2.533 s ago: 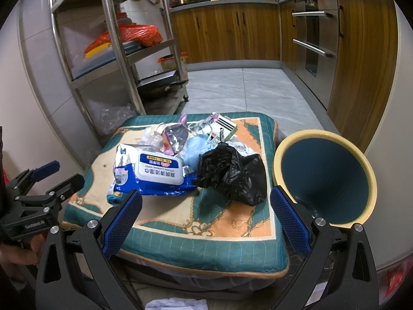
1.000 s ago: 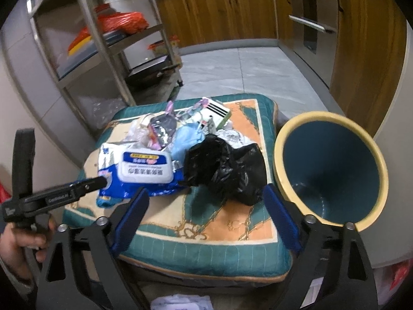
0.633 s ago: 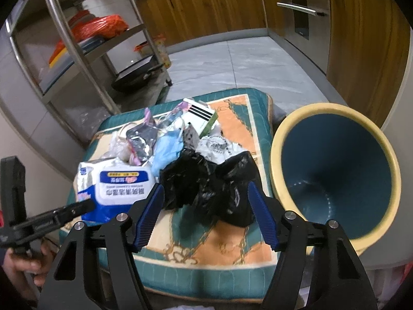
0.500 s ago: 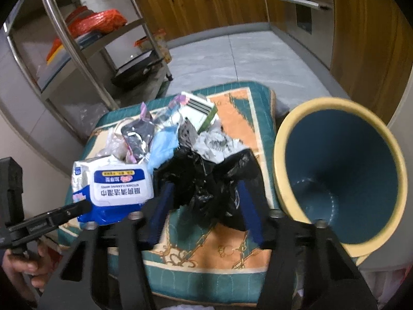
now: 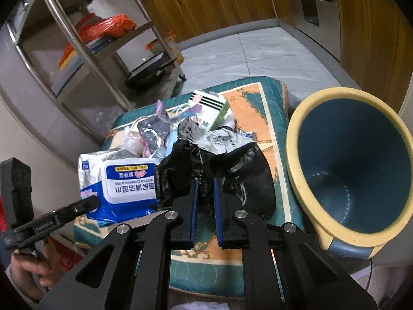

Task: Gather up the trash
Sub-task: 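Grasp the black plastic bag with the right tool while the left tool grasps the blue wipe pack, then carry the black bag and blue wipe pack over the teal bin with both tools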

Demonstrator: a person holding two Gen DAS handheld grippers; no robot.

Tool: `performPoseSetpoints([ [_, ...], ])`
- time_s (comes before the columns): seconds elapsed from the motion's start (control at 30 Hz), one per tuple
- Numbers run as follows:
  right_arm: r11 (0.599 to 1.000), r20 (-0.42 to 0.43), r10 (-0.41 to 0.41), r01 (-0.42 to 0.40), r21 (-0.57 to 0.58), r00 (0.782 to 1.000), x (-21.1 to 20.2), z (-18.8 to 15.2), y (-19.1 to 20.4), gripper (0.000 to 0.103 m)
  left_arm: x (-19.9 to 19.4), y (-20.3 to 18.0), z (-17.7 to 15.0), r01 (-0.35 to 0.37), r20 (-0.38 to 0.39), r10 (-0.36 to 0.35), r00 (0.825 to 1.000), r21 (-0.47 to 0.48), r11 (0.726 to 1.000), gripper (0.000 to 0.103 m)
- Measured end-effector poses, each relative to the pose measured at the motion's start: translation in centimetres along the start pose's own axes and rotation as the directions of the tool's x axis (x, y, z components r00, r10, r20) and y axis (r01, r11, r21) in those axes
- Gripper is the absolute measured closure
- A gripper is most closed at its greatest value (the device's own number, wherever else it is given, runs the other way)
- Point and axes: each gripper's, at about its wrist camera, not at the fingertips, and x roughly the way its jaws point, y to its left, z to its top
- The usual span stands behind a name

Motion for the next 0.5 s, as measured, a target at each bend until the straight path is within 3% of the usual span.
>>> performPoseSetpoints([
  [0.4,0.999,0.080,0.045,-0.045,-0.004,0.996,-3.1,0.2,0.8,0.093,-4.2,-0.4,-0.2,0.072,0.083,-0.072,0.994,0.006,0.997,0.092],
  [0.5,0.998,0.096,0.056,-0.058,0.015,0.994,-3.6,0.4,0.4,0.093,-5.5,-0.5,0.0,0.046,0.115,-0.048,0.992,0.022,0.999,0.092],
])
